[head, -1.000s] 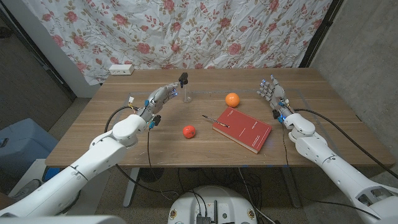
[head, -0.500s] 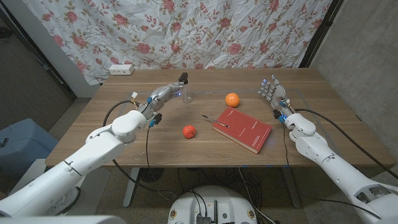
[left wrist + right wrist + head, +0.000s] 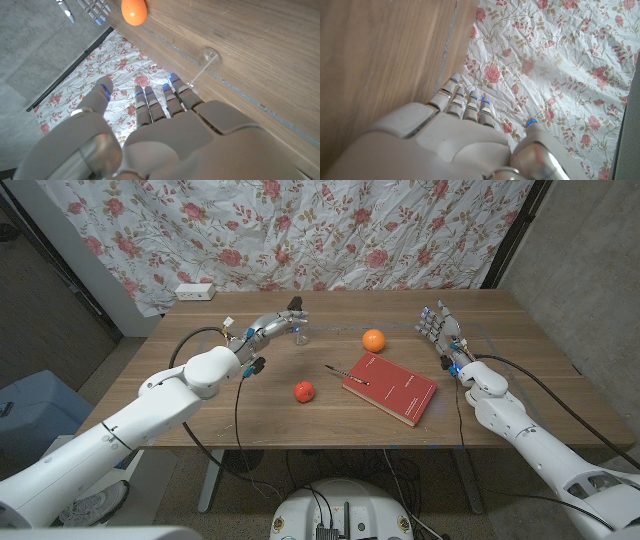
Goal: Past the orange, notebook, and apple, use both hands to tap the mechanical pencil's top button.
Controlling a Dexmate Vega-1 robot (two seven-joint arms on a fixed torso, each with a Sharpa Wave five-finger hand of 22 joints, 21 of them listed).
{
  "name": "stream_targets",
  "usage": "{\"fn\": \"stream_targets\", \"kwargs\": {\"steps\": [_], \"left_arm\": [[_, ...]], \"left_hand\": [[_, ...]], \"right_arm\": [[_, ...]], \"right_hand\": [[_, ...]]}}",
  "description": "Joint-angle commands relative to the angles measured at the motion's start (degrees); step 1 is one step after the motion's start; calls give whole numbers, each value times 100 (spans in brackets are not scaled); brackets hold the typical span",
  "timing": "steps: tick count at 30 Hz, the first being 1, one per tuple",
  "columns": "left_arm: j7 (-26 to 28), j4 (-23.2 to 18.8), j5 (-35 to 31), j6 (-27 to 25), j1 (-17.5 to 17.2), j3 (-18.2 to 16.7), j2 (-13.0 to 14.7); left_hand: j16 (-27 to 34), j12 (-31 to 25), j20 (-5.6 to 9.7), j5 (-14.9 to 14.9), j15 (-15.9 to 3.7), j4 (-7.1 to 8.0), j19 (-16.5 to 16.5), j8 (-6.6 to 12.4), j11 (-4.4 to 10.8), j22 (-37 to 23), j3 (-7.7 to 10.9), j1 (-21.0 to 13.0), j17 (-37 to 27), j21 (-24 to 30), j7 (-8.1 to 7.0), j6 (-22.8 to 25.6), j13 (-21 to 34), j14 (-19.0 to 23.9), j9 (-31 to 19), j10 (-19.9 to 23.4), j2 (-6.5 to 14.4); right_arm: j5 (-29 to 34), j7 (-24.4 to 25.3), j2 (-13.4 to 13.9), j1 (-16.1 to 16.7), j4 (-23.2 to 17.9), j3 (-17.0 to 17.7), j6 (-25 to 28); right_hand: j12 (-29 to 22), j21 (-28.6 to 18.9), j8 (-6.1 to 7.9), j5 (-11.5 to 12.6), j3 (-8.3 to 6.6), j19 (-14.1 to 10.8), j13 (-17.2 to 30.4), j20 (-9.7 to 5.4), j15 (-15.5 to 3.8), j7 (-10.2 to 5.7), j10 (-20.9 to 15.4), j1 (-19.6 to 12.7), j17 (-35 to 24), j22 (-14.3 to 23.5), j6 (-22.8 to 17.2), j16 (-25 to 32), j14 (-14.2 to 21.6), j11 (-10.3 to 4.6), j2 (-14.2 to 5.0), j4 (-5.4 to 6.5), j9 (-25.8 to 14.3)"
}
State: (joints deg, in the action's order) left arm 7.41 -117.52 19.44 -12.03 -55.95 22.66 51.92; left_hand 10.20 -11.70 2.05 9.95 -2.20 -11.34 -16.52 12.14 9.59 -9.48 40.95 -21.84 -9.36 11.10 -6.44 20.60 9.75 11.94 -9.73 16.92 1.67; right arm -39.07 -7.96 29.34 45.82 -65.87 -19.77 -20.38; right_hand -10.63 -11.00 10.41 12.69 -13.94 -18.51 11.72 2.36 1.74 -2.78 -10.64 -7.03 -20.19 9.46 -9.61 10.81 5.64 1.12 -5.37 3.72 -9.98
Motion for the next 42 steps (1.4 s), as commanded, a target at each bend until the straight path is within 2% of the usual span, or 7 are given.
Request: {"fn": "stream_targets", "kwargs": {"steps": [1, 14, 23, 30, 33, 35, 42], "left_arm": [[-326, -293, -541, -590, 459, 310, 234], [-929, -703, -1464, -1527, 1169, 929, 424], [-1396, -748, -2061, -1785, 1636, 1323, 371], [-1925, -694, -2615, -1920, 2086, 1665, 328], [-2226, -644, -2897, -1953, 2314, 1852, 289], [-2401, -604, -3074, -1948, 2438, 1959, 256], [-2936, -485, -3685, -1928, 2751, 2254, 151]], "left_hand": [[20, -21, 289, 33, -682, -6, -47, 34, 9, -14, 3, -208, -8, -3, -5, 133, 33, 80, -22, 123, -58], [2, -2, 409, 43, -695, -1, -305, 35, 84, -23, -32, -826, -10, 34, -77, 326, 37, 192, -27, 322, -295], [-12, -7, 440, 47, -698, 6, -335, 36, 151, -27, -57, -1093, -11, 21, -101, 413, 39, 180, -30, 437, -375], [-19, 17, 446, 43, -768, 25, -157, 55, 235, -23, -162, -1490, -11, -57, -259, 595, 34, 172, -37, 578, -559], [-19, 18, 446, 42, -776, 30, -142, 59, 237, -22, -186, -1559, -10, -58, -291, 629, 33, 171, -39, 615, -588], [-14, 18, 465, 41, -803, 32, -144, 71, 241, -21, -204, -1611, -10, -54, -317, 677, 32, 185, -40, 646, -611], [0, 14, 478, 39, -829, 44, -130, 91, 259, -21, -265, -1760, -9, -51, -349, 788, 30, 217, -42, 772, -670]], "right_arm": [[-34, -131, -89, -117, 272, -5, -112], [-73, -294, -201, -244, 563, -24, -195], [-127, -362, -202, -274, 675, 11, -195], [-174, -407, -201, -315, 759, 47, -181], [-175, -428, -189, -338, 793, 58, -189], [-162, -453, -165, -354, 807, 59, -196], [-55, -306, -170, -337, 794, 84, -394]], "right_hand": [[-52, -1, 35, 36, -49, -45, 0, 25, 5, 20, -8, 15, 6, 22, -55, 38, -3, -10, -29, 15, -24], [-52, 0, 33, 34, -60, -55, -10, 43, 11, 15, 0, 29, 41, 22, -49, 42, -6, 2, -32, 10, -24], [-57, 7, 34, 34, -67, -46, -15, 20, -7, 14, -6, 38, 64, 22, -50, 42, -15, 20, -32, 6, -23], [-57, 6, 37, 33, -75, -56, -21, 31, -2, 21, -3, 47, 85, 21, -60, 45, -19, 27, -35, 4, -23], [-59, 3, 42, 34, -86, -78, -30, 46, 17, 124, -9, 53, 115, 19, -77, 50, -12, 142, -36, -3, -22], [-62, 15, 50, 33, -90, -58, -40, -25, 27, 228, -24, 61, 137, 17, -104, 57, 4, 144, -29, -9, -21], [-62, 54, 29, 29, -93, 42, -72, -293, -166, 381, -74, 93, 198, 9, -76, 59, 5, 28, -2, -25, -14]]}}
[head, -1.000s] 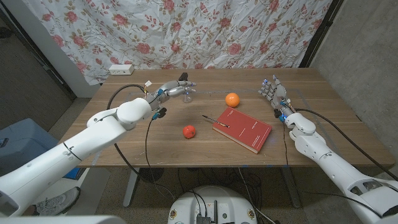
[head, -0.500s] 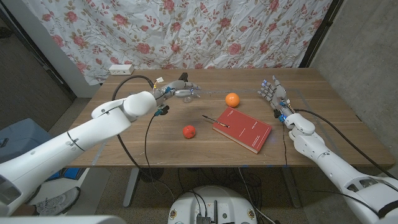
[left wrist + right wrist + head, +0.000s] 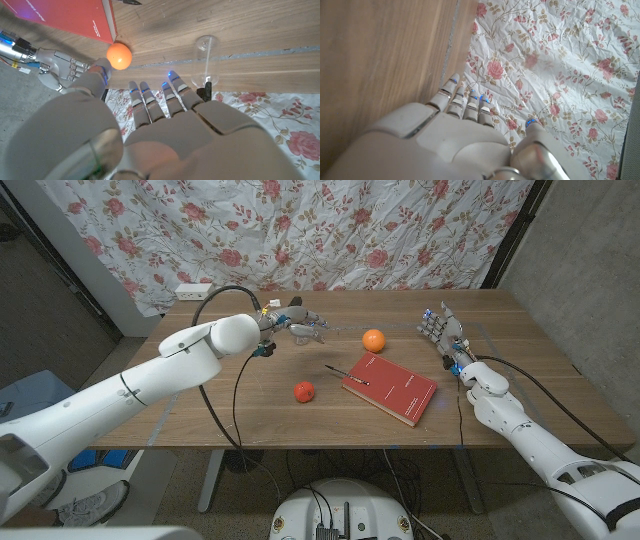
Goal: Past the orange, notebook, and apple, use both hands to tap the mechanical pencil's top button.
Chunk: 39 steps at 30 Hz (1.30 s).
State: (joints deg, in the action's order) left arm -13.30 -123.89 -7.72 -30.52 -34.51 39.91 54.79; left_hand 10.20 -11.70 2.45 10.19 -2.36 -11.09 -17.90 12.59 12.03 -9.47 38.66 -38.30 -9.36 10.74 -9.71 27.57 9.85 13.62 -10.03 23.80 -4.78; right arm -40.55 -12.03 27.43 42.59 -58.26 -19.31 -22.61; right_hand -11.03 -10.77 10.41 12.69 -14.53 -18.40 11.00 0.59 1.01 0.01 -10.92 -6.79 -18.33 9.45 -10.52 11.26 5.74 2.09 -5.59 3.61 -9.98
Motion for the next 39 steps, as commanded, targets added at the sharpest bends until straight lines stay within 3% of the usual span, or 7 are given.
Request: {"fn": "stream_targets", "kwargs": {"steps": [1, 12, 32, 39], "left_arm": [[-906, 173, -1035, -47, 625, 545, -148], [-1538, 421, -2000, 315, 908, 846, -344], [-1902, 511, -3306, 698, 636, 870, -694], [-1771, 540, -3791, 782, 410, 855, -829]], "left_hand": [[0, 13, 439, 15, -820, 23, 10, 50, 19, -22, -50, -146, -9, -13, -9, 118, 19, 52, -12, 115, -35], [-17, 30, 476, 16, -930, 44, 43, 61, 44, -26, -158, -339, -9, -11, -86, 277, 17, 22, -13, 249, -85], [-5, 36, 548, 14, -926, 61, 30, 64, 60, -27, -355, -586, -10, 7, -182, 520, 19, 42, -12, 528, -173], [-2, 44, 554, 14, -927, 59, 38, 51, 61, -27, -399, -636, -11, 5, -214, 534, 19, 60, -12, 558, -202]], "right_arm": [[130, 168, 27, 11, -15, 35, -193], [263, 428, 115, 183, -371, 18, -201], [290, 620, 189, 385, -643, 33, -134], [278, 718, 310, 559, -855, 94, -84]], "right_hand": [[-20, 36, 25, 29, -33, 46, -3, -145, -100, 131, -50, 72, 19, 9, 26, 12, -11, -84, 23, -15, -13], [-6, 62, 21, 33, -52, 153, -20, -209, -143, 165, -52, 81, 61, 5, 45, -9, -78, -148, 12, -25, -9], [5, 47, 25, 34, -72, 173, -30, -200, -128, 116, -48, 101, 106, 4, 39, -6, -105, -150, -2, -30, -6], [6, 48, 26, 34, -81, 192, -32, -204, -123, 121, -51, 104, 121, 4, 37, -1, -103, -149, -7, -34, -6]]}}
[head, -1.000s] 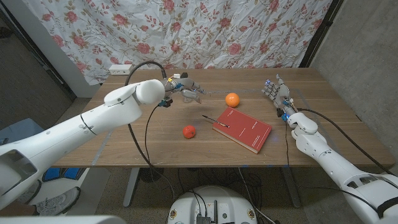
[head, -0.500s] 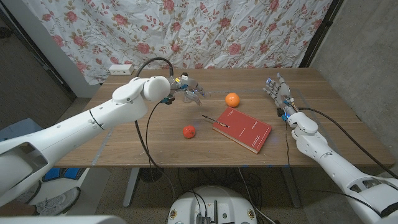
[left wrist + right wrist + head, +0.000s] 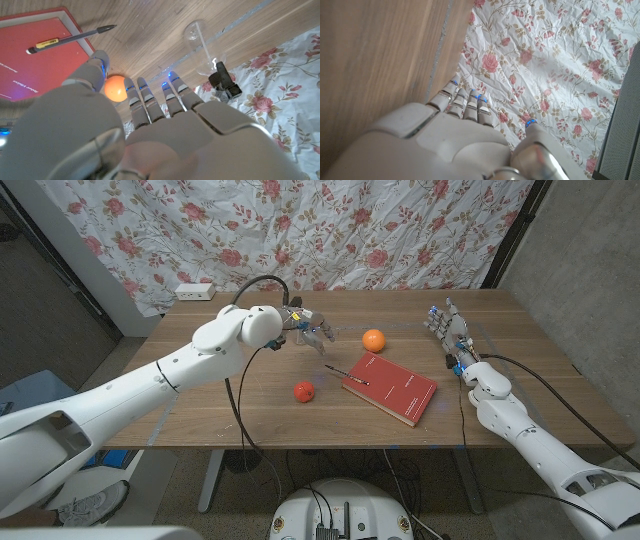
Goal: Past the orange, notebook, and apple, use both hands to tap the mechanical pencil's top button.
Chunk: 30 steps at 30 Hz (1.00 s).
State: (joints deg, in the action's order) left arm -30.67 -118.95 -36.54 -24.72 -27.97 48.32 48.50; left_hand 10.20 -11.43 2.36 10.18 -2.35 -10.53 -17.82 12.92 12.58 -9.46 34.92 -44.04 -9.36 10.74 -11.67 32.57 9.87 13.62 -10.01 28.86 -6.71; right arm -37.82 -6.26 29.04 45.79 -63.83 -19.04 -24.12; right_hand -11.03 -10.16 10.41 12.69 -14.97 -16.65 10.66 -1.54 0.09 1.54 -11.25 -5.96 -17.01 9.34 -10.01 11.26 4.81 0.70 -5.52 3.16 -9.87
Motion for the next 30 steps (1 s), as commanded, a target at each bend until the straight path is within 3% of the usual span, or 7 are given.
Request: {"fn": "stream_targets", "kwargs": {"steps": [1, 12, 30], "left_arm": [[-34, 41, -1030, 206, -264, 37, -216], [-7, 129, -1817, 372, -511, 63, -432], [12, 354, -2264, 535, -769, -16, -788]], "left_hand": [[-2, 19, 562, 14, -928, 3, 30, 16, 6, -27, -30, -68, -11, 5, -19, 32, 17, 62, -14, 54, -11], [-20, 68, 552, 20, -951, 2, 149, -61, 13, -26, -139, -271, -11, -27, -44, -45, 15, 36, -16, 48, -65], [-8, 58, 485, 21, -933, 21, 138, -84, 7, -27, -239, -466, -11, 3, -30, -22, 20, 18, -18, 148, -62]], "right_arm": [[-7, 151, 166, 264, -328, 82, 76], [-57, 134, 303, 431, -530, 144, 125], [-80, 210, 348, 573, -663, 205, 123]], "right_hand": [[6, -14, 27, 35, -40, 19, 2, 9, -30, -34, -19, 21, -8, 15, -16, -1, -10, -13, -17, 9, -18], [20, -15, 25, 34, -52, 41, 0, 24, -11, -37, 14, 31, 13, 15, -8, 3, -17, -30, -25, 6, -18], [21, -23, 29, 32, -68, 58, -1, 38, 1, -58, 23, 51, 45, 15, -20, 9, -34, -35, -29, 3, -17]]}}
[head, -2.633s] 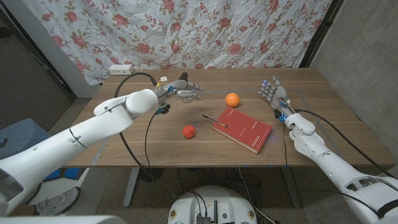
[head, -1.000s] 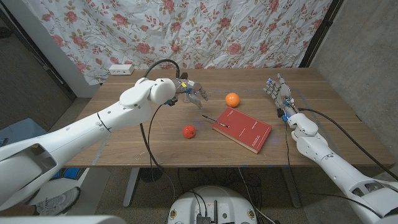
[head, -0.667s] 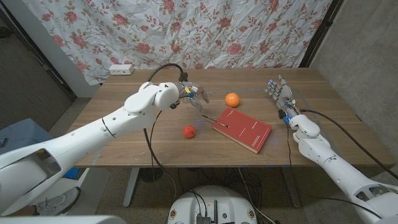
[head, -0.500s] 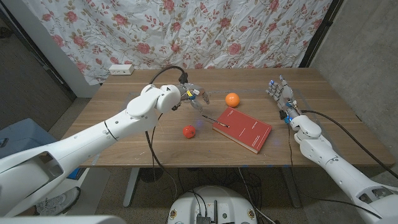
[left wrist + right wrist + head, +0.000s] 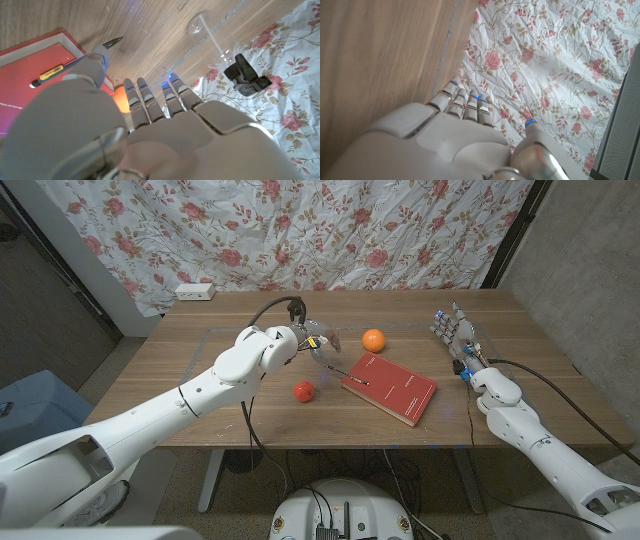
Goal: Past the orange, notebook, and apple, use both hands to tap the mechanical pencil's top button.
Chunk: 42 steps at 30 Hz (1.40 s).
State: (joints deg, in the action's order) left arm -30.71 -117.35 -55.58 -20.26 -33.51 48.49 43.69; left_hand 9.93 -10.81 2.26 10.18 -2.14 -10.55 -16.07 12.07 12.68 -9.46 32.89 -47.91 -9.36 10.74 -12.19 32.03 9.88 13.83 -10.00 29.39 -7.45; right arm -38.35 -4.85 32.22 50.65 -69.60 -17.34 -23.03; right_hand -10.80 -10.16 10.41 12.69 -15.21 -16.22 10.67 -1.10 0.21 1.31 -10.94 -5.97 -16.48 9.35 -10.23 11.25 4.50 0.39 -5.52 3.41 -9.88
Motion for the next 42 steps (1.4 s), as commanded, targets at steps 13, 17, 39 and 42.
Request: {"fn": "stream_targets", "kwargs": {"steps": [13, 17, 39, 42], "left_arm": [[190, 353, -542, 104, -361, -7, -507], [196, 373, -554, 93, -398, 0, -535], [636, 593, -600, 62, -537, 22, -661], [714, 634, -584, 45, -553, 25, -679]], "left_hand": [[41, -25, 460, 66, -972, 33, -87, 3, 1, -30, -91, -419, -13, 24, 60, 188, 13, 93, -21, 355, 194], [42, -20, 457, 75, -973, 34, -90, -5, 3, -31, -100, -475, -13, 24, 65, 196, 11, 116, -22, 380, 227], [55, -33, 429, 55, -975, 68, -339, 50, 3, -39, -376, -681, -18, 84, 43, 672, 12, 353, -24, 738, 288], [62, -39, 446, 54, -973, 71, -385, 56, 3, -41, -417, -715, -20, 92, 48, 759, 12, 412, -24, 816, 308]], "right_arm": [[-21, 101, 22, 98, -97, 42, 14], [-20, 88, 23, 91, -88, 40, 14], [0, 6, 50, 20, -21, -8, 88], [5, -6, 58, 9, -16, -13, 97]], "right_hand": [[-12, -30, 34, 30, -58, 20, -2, 9, -13, -41, -30, 73, 20, 14, -13, 22, 0, 1, -34, -22, -16], [-13, -33, 37, 29, -62, 17, -2, 14, -7, -44, -34, 80, 28, 14, -23, 27, 4, -4, -33, -22, -16], [-9, -41, 38, 29, -88, 15, -1, 19, -8, -84, -27, 101, 68, 15, -37, 33, -5, -8, -37, -29, -17], [-10, -41, 39, 29, -90, 17, -1, 22, -18, -90, -28, 104, 71, 15, -42, 32, -11, -8, -36, -30, -17]]}}
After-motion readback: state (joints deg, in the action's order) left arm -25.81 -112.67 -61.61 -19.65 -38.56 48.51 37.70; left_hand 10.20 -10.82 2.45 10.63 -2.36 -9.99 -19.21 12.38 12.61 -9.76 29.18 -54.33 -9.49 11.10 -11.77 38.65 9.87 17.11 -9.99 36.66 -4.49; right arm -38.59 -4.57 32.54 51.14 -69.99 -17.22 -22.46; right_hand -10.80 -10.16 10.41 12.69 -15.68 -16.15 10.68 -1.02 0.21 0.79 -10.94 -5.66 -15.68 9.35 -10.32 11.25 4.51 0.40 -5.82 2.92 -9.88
